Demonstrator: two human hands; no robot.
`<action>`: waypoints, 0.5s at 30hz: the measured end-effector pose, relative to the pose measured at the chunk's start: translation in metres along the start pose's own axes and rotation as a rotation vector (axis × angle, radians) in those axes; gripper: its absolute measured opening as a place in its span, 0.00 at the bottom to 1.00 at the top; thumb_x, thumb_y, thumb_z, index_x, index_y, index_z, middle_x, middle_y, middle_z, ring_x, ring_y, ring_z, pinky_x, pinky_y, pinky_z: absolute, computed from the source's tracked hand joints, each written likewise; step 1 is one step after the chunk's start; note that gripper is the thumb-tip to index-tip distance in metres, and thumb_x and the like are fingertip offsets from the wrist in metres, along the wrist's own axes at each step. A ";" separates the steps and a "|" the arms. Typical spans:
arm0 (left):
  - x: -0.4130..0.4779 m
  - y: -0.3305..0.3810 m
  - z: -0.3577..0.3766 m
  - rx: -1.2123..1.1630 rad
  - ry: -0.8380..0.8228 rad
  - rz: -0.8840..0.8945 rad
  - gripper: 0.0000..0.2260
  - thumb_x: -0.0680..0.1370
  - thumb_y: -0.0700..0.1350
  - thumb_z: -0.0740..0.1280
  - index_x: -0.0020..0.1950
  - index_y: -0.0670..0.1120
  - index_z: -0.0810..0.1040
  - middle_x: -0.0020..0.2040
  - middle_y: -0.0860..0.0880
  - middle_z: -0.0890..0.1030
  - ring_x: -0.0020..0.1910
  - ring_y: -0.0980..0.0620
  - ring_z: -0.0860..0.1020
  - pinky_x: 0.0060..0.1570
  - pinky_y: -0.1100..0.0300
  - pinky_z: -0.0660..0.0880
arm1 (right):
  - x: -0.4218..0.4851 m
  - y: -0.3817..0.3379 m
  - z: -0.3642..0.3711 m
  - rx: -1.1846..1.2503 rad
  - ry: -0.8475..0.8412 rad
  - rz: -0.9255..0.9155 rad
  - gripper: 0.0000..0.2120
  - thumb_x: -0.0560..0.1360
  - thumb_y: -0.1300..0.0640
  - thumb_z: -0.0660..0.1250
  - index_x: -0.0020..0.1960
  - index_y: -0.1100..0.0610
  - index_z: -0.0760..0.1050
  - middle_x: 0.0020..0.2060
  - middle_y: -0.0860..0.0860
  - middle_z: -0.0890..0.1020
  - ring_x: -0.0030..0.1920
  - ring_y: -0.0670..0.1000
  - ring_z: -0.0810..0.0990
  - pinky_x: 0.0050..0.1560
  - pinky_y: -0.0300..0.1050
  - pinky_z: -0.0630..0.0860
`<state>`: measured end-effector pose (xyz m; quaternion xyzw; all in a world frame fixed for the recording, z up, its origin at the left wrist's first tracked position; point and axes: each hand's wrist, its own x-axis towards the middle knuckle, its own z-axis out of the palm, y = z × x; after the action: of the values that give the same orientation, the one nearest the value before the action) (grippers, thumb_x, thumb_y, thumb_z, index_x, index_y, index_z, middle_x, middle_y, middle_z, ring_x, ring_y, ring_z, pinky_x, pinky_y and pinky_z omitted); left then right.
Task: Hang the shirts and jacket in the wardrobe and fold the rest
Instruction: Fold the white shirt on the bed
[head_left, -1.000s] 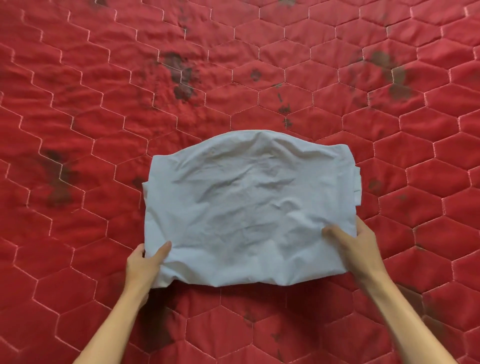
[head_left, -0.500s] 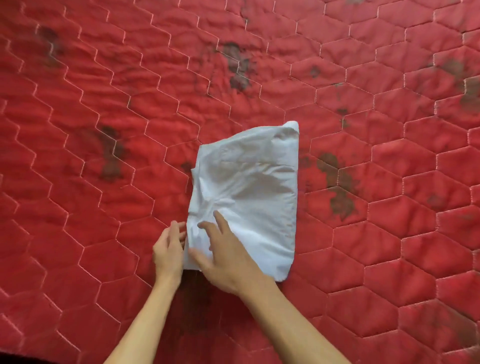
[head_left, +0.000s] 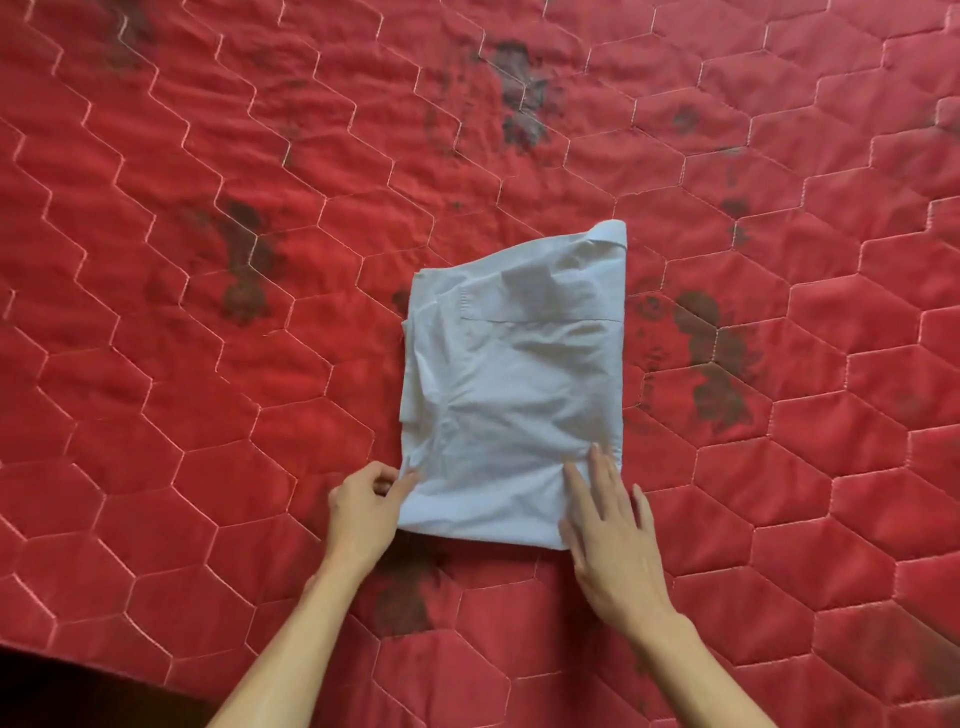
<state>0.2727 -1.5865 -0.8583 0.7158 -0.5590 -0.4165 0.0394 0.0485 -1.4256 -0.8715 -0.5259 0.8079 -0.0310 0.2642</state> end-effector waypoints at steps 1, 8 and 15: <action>-0.002 -0.001 -0.001 0.009 -0.009 0.004 0.08 0.75 0.50 0.74 0.41 0.47 0.81 0.36 0.51 0.82 0.39 0.51 0.80 0.41 0.58 0.74 | 0.001 0.001 0.001 0.008 -0.006 0.000 0.28 0.79 0.51 0.52 0.79 0.51 0.56 0.81 0.52 0.46 0.80 0.51 0.48 0.76 0.58 0.58; -0.018 -0.006 -0.007 -0.074 -0.126 -0.012 0.13 0.78 0.55 0.70 0.59 0.52 0.73 0.38 0.54 0.84 0.33 0.56 0.81 0.40 0.49 0.81 | -0.001 -0.017 -0.013 0.614 0.226 0.396 0.27 0.77 0.58 0.67 0.74 0.55 0.63 0.72 0.54 0.66 0.69 0.54 0.68 0.69 0.49 0.67; -0.035 0.005 -0.024 -0.130 -0.180 0.003 0.23 0.78 0.42 0.70 0.68 0.58 0.67 0.33 0.38 0.80 0.34 0.45 0.81 0.51 0.51 0.79 | -0.017 -0.004 -0.061 0.829 0.047 0.479 0.35 0.76 0.57 0.70 0.76 0.41 0.57 0.37 0.46 0.81 0.38 0.45 0.79 0.44 0.39 0.72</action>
<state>0.2827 -1.5690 -0.8210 0.6705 -0.5333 -0.5146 0.0360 0.0291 -1.4267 -0.8111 -0.1745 0.8315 -0.3008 0.4332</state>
